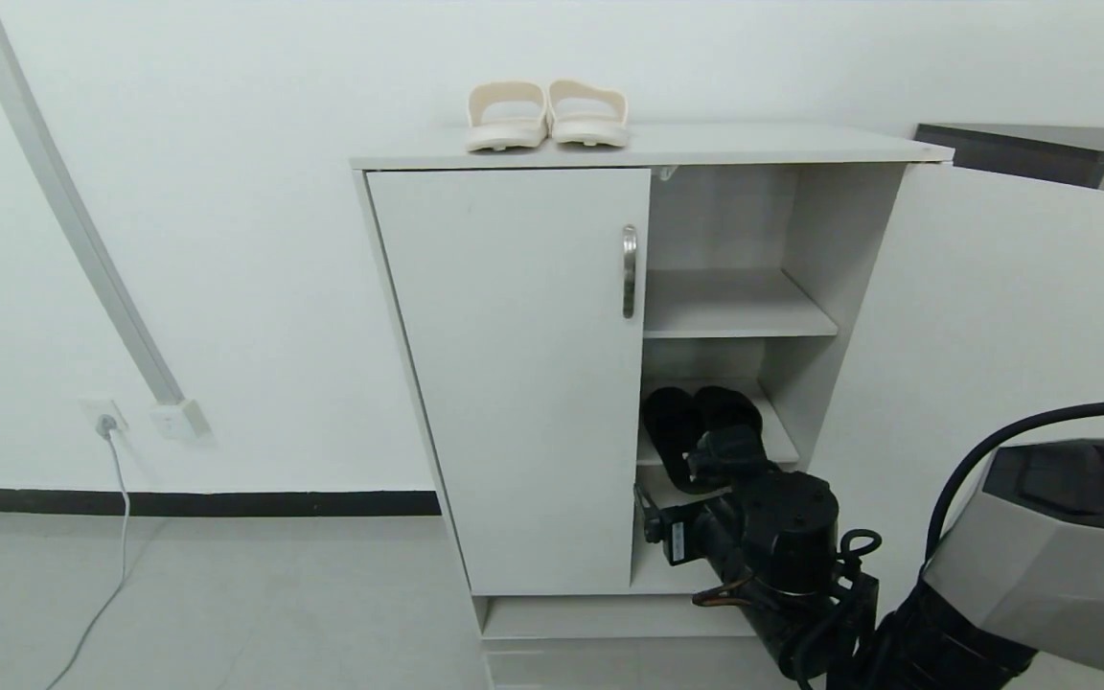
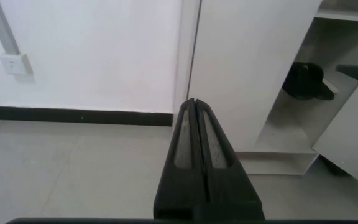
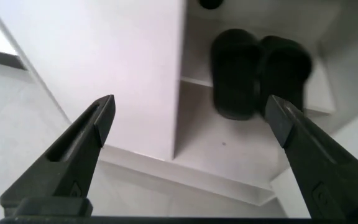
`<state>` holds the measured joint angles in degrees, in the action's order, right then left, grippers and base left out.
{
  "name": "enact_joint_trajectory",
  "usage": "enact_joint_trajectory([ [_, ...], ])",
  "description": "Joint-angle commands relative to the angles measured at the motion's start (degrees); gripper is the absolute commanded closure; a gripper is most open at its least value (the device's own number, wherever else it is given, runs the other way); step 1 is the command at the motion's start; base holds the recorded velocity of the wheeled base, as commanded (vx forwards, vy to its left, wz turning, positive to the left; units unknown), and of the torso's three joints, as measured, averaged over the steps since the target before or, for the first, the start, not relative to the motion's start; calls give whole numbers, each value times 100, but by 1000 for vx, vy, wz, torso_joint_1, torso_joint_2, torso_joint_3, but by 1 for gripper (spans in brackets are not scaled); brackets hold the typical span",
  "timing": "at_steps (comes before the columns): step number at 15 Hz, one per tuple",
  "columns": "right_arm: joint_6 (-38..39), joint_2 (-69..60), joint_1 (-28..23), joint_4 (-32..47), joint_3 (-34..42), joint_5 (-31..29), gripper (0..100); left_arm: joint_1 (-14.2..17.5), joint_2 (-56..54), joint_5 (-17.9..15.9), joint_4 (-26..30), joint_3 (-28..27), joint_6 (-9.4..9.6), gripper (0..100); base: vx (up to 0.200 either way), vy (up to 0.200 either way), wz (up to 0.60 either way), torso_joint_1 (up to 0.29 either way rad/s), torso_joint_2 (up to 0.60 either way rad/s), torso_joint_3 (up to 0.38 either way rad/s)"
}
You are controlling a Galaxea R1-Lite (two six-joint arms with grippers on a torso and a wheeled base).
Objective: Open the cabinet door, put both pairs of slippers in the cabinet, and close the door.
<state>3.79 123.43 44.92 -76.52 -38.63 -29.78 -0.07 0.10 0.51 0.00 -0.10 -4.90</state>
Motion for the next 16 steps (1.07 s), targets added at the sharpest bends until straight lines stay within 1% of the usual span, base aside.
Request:
enact_joint_trajectory([
  [1, -1, 41, -1, -3, 5, -10, 0, -1, -1, 2, 0, 1, -2, 100, 0, 200, 0, -2, 7, 2],
  [9, -1, 41, -1, -30, 22, -1, 0, -1, 8, 2, 0, 1, -2, 100, 0, 200, 0, 1, 2, 2],
  [16, -212, 85, -63, -153, 242, -1, 0, -1, 8, 10, 0, 1, 33, 100, 0, 0, 0, 0, 0, 0],
])
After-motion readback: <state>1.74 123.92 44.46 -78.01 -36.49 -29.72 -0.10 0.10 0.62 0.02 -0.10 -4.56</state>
